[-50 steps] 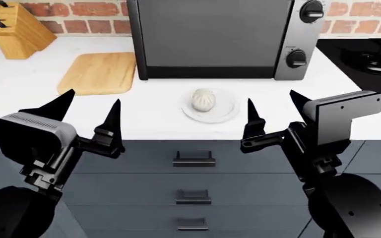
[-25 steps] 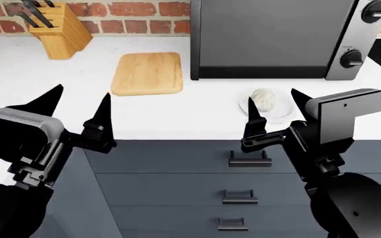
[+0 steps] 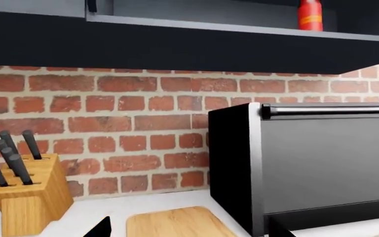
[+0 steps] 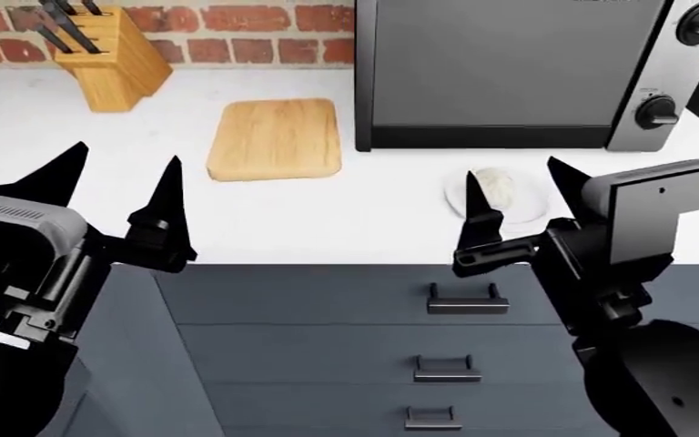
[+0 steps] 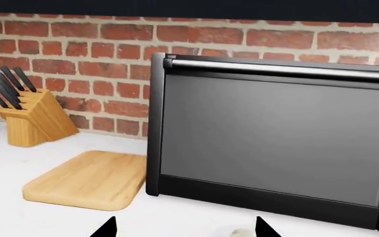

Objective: Pick the dumpling from the plate and place it on the cutting board. Then pick the condiment bottle from the cabinet and place it next to the cutting board.

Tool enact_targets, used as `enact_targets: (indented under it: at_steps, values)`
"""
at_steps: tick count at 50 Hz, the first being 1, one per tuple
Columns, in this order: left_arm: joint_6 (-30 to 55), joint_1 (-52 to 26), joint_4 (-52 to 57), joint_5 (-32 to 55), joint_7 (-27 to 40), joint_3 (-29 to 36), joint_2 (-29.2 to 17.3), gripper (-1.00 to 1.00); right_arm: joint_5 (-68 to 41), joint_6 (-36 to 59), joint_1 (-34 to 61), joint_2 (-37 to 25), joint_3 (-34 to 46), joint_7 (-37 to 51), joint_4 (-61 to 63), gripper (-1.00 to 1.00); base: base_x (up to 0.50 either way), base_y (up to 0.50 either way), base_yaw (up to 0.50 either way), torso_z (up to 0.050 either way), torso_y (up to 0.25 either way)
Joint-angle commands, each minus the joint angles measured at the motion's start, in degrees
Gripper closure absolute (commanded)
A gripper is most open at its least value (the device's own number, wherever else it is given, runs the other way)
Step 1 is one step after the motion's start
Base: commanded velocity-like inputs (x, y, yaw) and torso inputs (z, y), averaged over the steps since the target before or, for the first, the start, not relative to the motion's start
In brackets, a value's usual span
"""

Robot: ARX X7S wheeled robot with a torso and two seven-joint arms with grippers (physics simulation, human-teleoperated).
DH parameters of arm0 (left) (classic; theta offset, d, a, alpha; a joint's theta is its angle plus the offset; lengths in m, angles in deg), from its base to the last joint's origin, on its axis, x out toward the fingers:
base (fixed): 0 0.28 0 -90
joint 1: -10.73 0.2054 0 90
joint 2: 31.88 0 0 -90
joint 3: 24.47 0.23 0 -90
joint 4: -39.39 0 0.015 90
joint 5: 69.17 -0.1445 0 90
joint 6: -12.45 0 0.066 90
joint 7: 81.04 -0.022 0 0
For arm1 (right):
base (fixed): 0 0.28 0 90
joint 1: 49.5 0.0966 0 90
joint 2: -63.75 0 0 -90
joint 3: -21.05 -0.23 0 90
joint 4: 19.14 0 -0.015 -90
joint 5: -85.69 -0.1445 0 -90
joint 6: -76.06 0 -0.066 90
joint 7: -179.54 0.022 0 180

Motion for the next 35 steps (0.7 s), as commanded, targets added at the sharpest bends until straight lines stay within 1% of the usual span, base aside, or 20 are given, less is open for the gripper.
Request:
enact_targets:
  at_steps: [1, 10, 30, 35]
  values:
    - [-0.33, -0.19, 0.24, 0.36, -0.15, -0.02, -0.16, -1.0, -1.9, 1.01, -0.35, -0.59, -0.68, -0.61, 2.37, -1.0, 0.25, 0.0, 0.0, 0.0, 0.0]
    - [-2.17, -0.44, -0.95, -0.35, -0.96, 0.36, 0.19, -1.0, -3.36, 2.92, -0.41, -0.95, -1.77, -0.15, 4.13, -1.0, 0.25, 0.0, 0.0, 0.0, 0.0]
    - [-2.15, -0.57, 0.43, 0.66, -0.24, -0.62, -0.35, -1.0, -6.52, 7.73, -0.63, -2.18, -3.57, 1.05, 8.13, -1.0, 0.25, 0.0, 0.0, 0.0, 0.0]
    - [-2.26, -0.8, 1.38, 1.33, 0.17, -1.61, -0.59, -1.0, -8.86, 11.01, -0.92, -2.53, -5.56, 1.61, 11.32, -1.0, 0.25, 0.0, 0.0, 0.0, 0.0]
